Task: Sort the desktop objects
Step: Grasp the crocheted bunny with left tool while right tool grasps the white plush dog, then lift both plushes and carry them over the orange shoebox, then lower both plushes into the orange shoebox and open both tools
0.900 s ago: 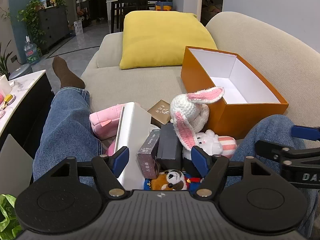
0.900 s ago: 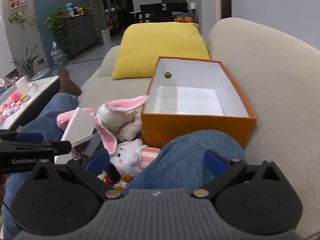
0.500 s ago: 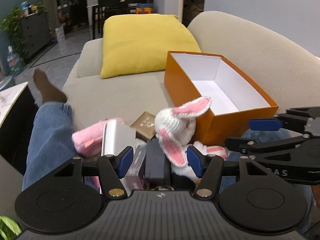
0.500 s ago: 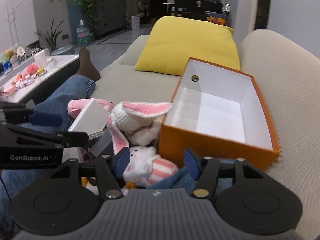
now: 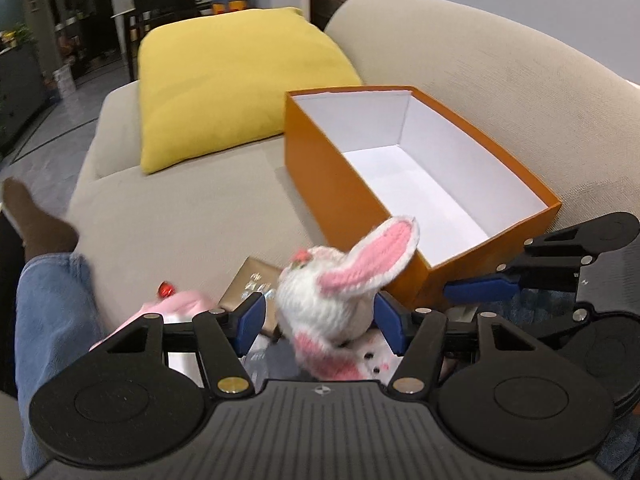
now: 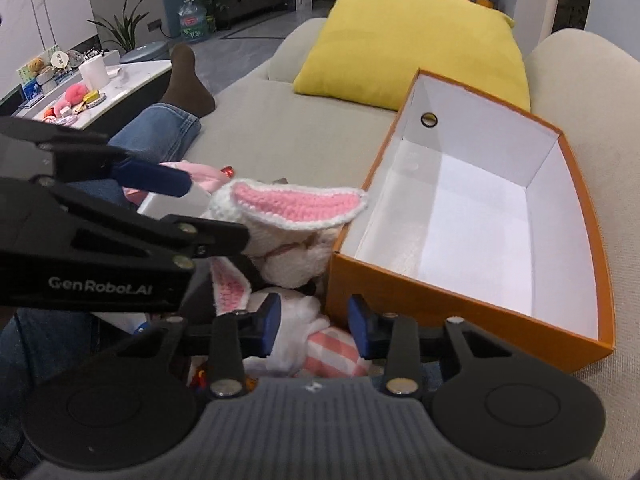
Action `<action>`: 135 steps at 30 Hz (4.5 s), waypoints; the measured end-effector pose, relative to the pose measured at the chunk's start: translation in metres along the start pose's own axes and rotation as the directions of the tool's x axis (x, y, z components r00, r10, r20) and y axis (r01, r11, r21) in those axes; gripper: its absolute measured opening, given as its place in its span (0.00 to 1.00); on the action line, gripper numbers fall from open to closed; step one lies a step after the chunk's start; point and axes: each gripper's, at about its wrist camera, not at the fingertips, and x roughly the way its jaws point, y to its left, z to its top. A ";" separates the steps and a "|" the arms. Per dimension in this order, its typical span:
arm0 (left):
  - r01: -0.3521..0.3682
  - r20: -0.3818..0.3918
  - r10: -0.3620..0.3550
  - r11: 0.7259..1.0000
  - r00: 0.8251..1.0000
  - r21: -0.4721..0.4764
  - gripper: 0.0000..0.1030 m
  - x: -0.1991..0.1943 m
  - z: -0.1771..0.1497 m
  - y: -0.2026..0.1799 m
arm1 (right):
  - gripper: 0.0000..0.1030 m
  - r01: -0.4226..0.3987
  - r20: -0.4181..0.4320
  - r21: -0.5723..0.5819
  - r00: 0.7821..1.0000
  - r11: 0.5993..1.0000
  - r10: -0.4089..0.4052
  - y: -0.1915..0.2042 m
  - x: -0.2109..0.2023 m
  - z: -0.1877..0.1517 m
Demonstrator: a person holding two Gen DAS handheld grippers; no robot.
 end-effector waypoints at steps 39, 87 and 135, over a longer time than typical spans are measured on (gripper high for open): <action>0.014 -0.090 -0.017 0.999 0.996 -0.034 0.63 -0.035 -0.042 0.016 | 0.69 -0.163 -0.313 -0.567 0.949 0.808 -0.028 0.041 0.052 -0.006; 0.182 -0.119 -0.171 0.979 0.978 0.093 0.64 -0.016 0.065 0.052 | 0.58 0.102 -0.021 -0.246 0.994 0.964 -0.110 -0.039 -0.064 0.044; 0.097 0.079 -0.109 0.986 0.991 0.133 0.52 0.001 0.081 -0.064 | 0.60 -0.041 -0.166 0.454 0.978 0.890 0.129 -0.196 0.007 0.062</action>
